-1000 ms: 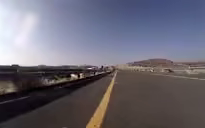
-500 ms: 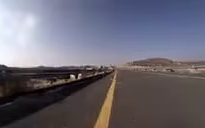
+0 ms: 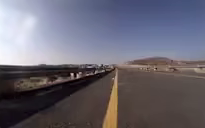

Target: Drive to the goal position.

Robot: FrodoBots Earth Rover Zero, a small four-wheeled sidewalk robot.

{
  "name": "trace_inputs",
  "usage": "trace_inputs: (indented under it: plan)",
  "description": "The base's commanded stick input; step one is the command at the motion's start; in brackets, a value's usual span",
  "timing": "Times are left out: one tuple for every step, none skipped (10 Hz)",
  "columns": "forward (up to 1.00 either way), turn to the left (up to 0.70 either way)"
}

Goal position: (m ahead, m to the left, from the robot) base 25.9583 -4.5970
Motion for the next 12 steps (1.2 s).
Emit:
trace_inputs:
  plan:
    - [0.85, -0.24]
    - [0.85, -0.1]
    - [0.85, 0.0]
    - [0.85, 0.0]
    - [0.85, 0.0]
    - [0.85, 0.0]
    - [0.85, 0.0]
    - [0.85, 0.0]
    - [0.85, 0.0]
    - [0.85, 0.0]
    - [0.85, 0.0]
    - [0.85, 0.0]
